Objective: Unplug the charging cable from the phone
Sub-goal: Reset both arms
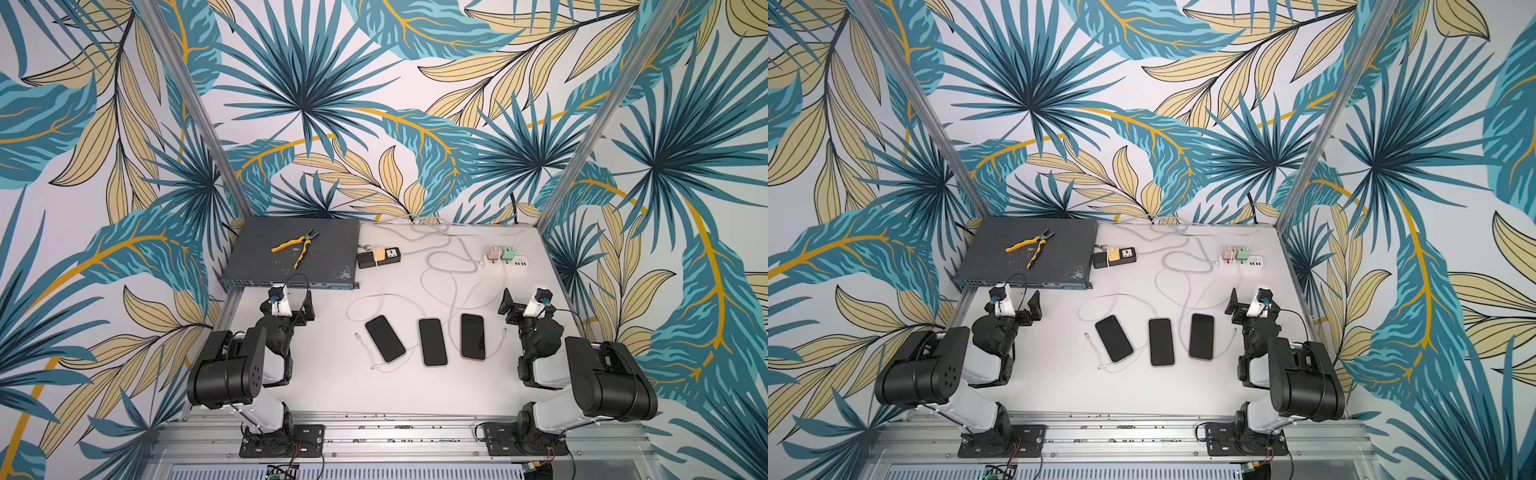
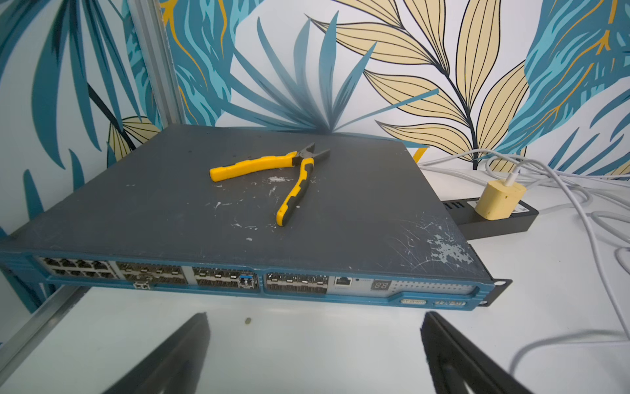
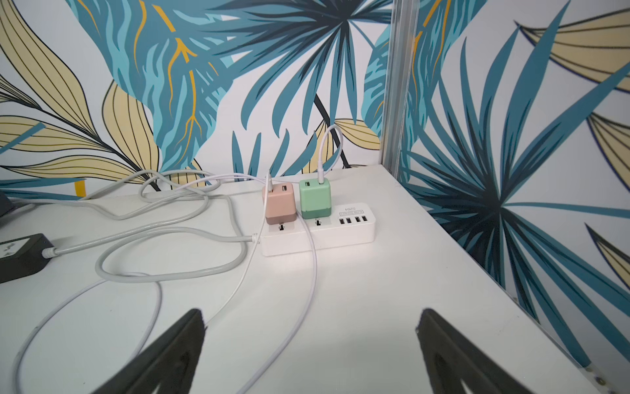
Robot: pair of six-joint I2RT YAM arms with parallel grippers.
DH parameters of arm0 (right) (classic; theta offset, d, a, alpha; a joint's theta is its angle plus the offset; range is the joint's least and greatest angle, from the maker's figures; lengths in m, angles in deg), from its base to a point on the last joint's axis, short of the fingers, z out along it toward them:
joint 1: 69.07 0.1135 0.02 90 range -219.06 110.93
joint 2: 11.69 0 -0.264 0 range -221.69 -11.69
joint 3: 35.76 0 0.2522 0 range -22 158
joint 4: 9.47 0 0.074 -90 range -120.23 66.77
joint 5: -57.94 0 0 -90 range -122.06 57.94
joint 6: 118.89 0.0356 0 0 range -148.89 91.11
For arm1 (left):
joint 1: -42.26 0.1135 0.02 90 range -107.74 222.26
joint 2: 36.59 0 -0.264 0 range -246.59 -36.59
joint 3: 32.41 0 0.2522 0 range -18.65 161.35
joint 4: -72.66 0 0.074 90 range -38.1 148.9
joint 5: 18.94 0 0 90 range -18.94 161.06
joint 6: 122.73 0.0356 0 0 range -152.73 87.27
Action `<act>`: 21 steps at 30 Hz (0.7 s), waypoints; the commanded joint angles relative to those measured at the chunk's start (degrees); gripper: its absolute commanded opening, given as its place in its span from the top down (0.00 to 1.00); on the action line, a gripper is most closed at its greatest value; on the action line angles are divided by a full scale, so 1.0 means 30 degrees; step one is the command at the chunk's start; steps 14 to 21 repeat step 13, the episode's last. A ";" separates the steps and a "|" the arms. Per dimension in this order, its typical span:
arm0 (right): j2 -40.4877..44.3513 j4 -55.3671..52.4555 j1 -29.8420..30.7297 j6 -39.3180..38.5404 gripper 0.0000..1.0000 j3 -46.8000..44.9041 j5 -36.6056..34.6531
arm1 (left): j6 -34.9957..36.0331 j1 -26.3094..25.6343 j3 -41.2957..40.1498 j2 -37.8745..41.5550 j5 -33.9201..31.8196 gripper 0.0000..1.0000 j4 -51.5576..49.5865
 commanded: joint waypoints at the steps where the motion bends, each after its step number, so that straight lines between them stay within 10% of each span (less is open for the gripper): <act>1: -0.0211 0.3158 -0.0065 0.0008 0.00 -0.0789 -0.0542 | -0.0063 -0.0113 -0.0003 -0.0166 -0.0260 0.00 0.0932; 21: -0.0219 0.3539 -0.0065 0.0157 0.00 -0.1009 -0.1016 | 0.0054 -0.0263 0.0145 -0.0269 -0.0480 0.00 0.0932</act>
